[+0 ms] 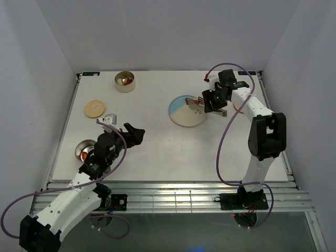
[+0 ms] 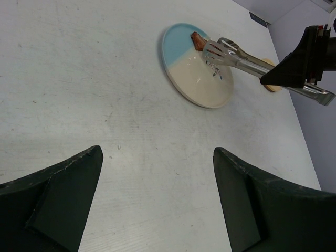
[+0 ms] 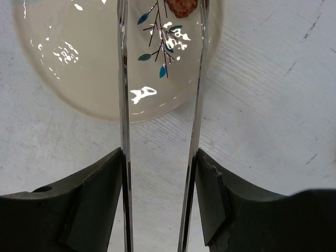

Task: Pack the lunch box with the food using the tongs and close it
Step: Pick up the fake food from the plate.

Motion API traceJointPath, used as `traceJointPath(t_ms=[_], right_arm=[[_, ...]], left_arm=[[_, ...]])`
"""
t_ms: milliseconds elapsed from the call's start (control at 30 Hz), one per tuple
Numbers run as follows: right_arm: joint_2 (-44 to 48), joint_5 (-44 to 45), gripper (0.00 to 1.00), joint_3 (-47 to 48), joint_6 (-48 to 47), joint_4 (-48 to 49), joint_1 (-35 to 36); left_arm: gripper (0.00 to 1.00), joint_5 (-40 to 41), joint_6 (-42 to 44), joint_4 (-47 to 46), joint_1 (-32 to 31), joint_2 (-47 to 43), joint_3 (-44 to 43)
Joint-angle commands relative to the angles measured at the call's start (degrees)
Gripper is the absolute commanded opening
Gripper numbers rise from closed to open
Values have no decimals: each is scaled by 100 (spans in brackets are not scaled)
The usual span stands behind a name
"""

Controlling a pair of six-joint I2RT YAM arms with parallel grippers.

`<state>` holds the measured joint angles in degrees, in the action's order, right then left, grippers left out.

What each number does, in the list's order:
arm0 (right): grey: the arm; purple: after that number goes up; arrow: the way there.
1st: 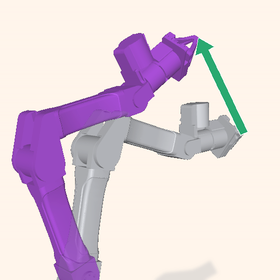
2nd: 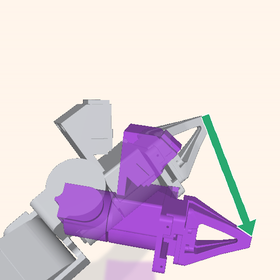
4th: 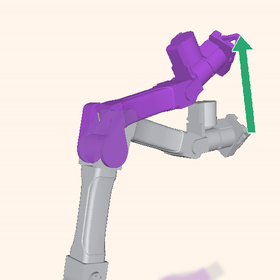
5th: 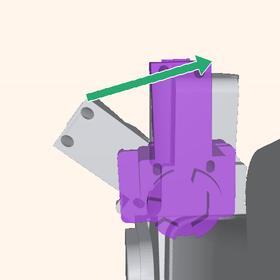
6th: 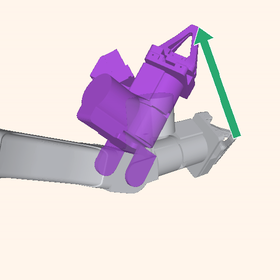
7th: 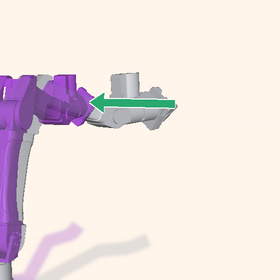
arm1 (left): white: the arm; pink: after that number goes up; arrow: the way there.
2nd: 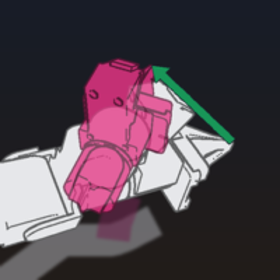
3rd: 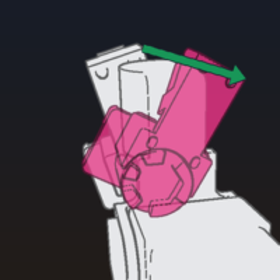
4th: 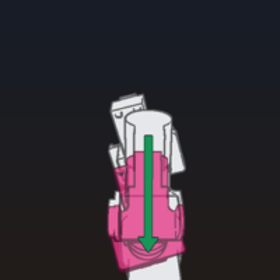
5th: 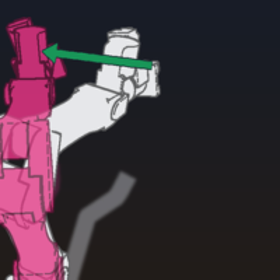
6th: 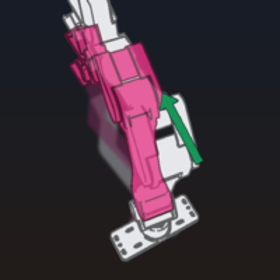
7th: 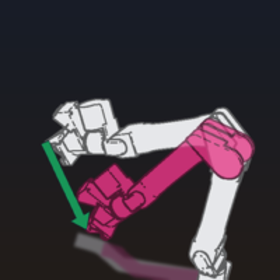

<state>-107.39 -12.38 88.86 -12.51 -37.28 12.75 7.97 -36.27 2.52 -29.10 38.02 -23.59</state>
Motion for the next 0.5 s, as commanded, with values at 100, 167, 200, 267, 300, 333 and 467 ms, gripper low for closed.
traceJointPath(t_ms=[100,167,200,267,300,333,467], right_arm=[[-27,-167,60,-132,-76,203,-27],[16,-273,60,-193,-85,247,-19],[25,-326,60,-228,-76,256,-10],[26,-361,60,-229,-67,204,-10],[17,-396,60,-237,-67,195,-1],[8,-423,60,-238,-76,194,-1],[-36,-441,59,-229,-58,159,8]], left_arm=[[96,-23,50,-77,-34,-58,-14],[96,-23,59,-85,-34,-67,-14],[96,-23,59,-85,-34,-67,-5],[96,-23,59,-85,-34,-75,-5],[96,-23,50,-85,-34,-75,-5],[96,-23,50,-85,-34,-93,-5],[96,-23,59,-77,-34,-102,4]])
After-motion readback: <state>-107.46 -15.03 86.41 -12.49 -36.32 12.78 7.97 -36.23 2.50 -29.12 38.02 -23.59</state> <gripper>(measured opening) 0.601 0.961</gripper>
